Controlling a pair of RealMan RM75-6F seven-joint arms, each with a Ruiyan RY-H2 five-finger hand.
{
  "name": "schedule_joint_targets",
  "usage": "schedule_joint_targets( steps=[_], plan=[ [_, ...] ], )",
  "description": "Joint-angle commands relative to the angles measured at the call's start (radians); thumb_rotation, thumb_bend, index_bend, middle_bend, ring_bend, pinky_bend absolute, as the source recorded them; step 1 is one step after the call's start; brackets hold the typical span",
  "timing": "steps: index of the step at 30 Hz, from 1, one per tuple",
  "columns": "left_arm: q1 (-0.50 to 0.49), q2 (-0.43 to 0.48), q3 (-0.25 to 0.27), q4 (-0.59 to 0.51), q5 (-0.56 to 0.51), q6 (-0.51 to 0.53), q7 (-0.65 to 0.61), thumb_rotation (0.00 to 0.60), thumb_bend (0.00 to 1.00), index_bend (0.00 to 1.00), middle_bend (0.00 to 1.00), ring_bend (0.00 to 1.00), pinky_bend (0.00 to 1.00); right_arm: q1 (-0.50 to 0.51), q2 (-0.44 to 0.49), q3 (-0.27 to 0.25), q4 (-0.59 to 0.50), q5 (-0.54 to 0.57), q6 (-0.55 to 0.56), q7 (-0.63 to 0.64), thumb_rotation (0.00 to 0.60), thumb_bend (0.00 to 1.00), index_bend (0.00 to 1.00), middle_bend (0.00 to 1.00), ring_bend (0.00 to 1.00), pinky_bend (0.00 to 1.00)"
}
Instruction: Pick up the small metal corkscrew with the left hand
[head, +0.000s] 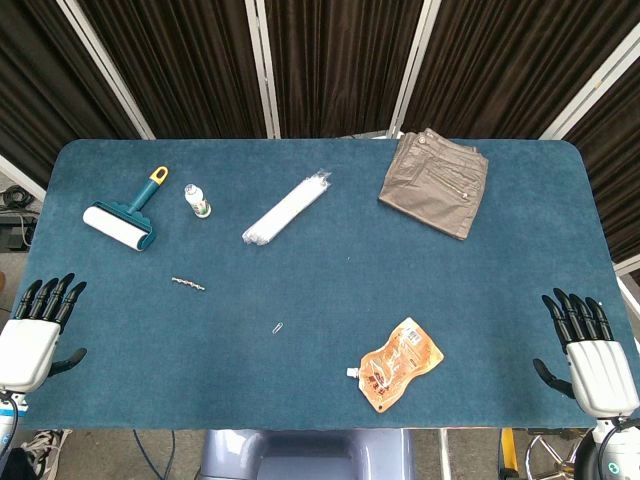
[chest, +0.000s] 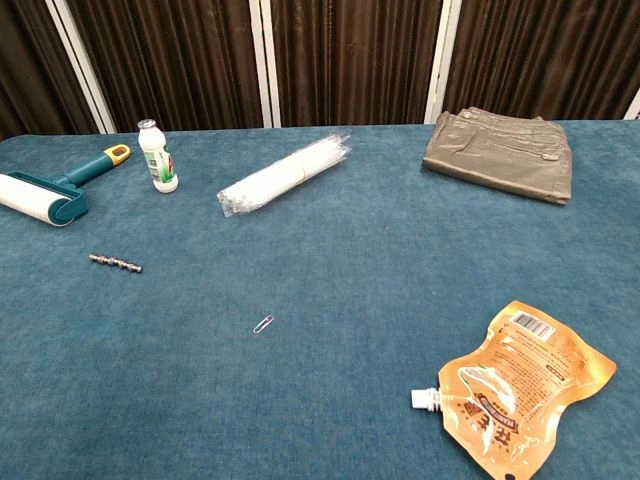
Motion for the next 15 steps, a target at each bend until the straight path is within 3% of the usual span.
schedule_joint_targets(
  steps=[1,15],
  plan=[
    [0.000,0.001,0.000,-0.001,-0.001,-0.001,0.000,0.600,0.19,0.00,0.00,0.00,0.00,0.000,0.000,0.000,0.000,0.000,0.000,0.000,0.600,0.16,0.02,0.00,0.00,0.00],
    [-0.005,0.000,-0.002,-0.007,-0.016,-0.019,0.000,0.600,0.19,0.00,0.00,0.00,0.00,0.003,0.000,0.001,-0.004,0.007,-0.009,-0.003,0.600,0.16,0.02,0.00,0.00,0.00]
  ],
)
